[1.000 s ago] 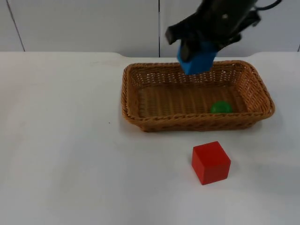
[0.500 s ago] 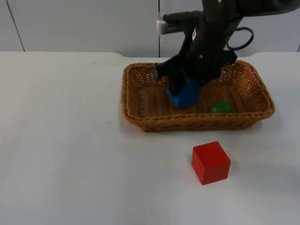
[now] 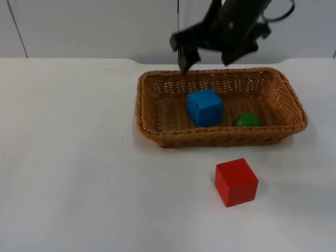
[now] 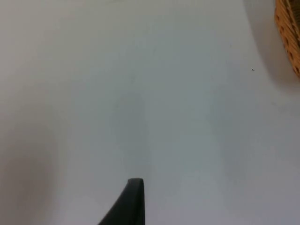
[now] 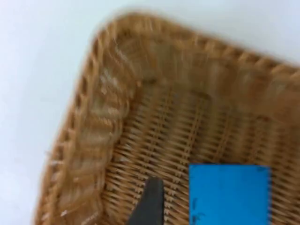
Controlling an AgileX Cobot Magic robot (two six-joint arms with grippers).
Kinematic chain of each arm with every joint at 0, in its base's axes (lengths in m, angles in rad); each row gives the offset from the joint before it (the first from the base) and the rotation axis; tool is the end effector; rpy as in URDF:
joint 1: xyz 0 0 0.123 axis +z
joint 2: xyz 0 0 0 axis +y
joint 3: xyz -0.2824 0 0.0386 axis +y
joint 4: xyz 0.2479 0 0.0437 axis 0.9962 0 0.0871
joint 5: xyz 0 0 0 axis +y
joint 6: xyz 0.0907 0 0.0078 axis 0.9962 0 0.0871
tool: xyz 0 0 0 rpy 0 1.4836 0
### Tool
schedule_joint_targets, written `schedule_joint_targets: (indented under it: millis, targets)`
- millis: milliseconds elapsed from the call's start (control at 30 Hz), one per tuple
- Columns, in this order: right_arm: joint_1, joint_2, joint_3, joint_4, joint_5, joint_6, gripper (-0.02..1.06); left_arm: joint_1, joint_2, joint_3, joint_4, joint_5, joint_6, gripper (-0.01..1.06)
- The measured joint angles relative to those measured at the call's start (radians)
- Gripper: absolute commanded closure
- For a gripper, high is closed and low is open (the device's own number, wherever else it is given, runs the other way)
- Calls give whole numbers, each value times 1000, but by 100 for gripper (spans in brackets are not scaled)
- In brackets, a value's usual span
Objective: Place all geometric objects except the red cube into the basket.
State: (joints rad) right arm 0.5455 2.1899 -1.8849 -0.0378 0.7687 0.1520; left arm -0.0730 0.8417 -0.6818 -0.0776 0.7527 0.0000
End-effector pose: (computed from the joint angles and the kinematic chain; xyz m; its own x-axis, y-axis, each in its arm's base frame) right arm 0.4244 0.2548 0.2219 -0.7704 -0.3220 -0.5503 -0.4136 0.9093 0.0470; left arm 0.1533 -0.0161 0.2962 -0.7368 -0.0028 -0.6761 0.0671 0.9947 -0.0773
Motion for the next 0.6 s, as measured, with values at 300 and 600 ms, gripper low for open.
schedule_joint_targets:
  millis: [300,600]
  targets:
    - [0,-285,61,2,90,-43,26,0,0,0,0,0,0,0]
    - [0,-637,400,-7,-52,-52,26,0,0,0,0,0,0,0]
